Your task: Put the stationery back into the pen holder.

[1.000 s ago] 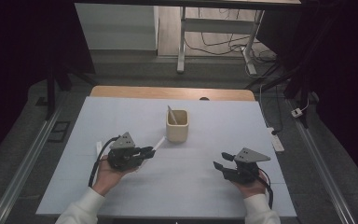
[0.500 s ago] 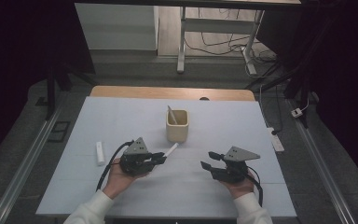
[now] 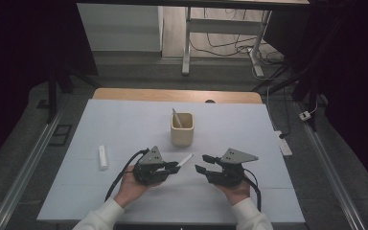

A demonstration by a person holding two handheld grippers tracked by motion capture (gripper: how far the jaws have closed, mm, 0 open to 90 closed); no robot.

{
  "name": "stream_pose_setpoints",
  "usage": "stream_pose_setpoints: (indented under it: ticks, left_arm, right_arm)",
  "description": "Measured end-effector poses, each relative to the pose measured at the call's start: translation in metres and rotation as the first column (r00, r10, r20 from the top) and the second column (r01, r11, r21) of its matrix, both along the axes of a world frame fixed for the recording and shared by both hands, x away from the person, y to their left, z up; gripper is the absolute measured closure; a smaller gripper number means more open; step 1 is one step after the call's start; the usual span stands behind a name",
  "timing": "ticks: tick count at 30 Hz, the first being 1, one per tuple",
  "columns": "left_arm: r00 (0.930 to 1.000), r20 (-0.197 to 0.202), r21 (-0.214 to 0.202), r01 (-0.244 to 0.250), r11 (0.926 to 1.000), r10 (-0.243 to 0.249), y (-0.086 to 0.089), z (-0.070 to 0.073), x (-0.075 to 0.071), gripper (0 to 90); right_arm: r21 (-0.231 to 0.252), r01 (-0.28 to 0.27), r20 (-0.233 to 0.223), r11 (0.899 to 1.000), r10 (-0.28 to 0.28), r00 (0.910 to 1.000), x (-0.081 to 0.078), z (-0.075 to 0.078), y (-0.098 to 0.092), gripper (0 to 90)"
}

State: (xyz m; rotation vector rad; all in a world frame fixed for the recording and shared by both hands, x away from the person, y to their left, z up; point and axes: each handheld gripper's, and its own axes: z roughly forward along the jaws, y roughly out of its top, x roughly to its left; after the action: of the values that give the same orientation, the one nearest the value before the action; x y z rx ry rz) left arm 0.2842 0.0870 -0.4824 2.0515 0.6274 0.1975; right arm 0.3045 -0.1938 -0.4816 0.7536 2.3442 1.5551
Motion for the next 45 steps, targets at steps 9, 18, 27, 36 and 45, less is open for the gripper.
stream_pose_setpoints:
  ticks: [9,18,27,36,45]
  left_arm:
    - [0.9996,0.006,0.02,0.026,0.9995,-0.026,-0.011,-0.004,-0.002,77.8]
    - [0.9987,0.016,0.055,0.048,0.9973,-0.049,-0.021,-0.007,-0.004,77.8]
    - [0.9972,0.048,0.089,0.054,0.9946,-0.058,-0.025,-0.008,-0.006,77.6]
    - [0.9918,0.113,0.1,0.048,0.9938,-0.06,-0.027,-0.004,-0.011,77.1]
    - [0.9938,0.106,0.067,0.025,0.9975,-0.032,-0.024,-0.003,-0.008,69.4]
  right_arm:
    - [0.024,-0.017,-0.009,1.0,0.017,0.9998,-0.001,0.0,0.009,50.0]
    - [0.044,-0.034,-0.029,0.998,0.036,0.9989,-0.002,0.0,0.016,54.4]
    - [0.128,-0.056,-0.073,0.99,0.066,0.9952,0.0,0.003,0.012,67.7]
    - [0.186,-0.101,-0.063,0.977,0.115,0.9914,-0.004,0.012,0.014,77.3]
    - [0.185,-0.098,-0.029,0.978,0.105,0.994,-0.007,0.016,0.015,77.9]
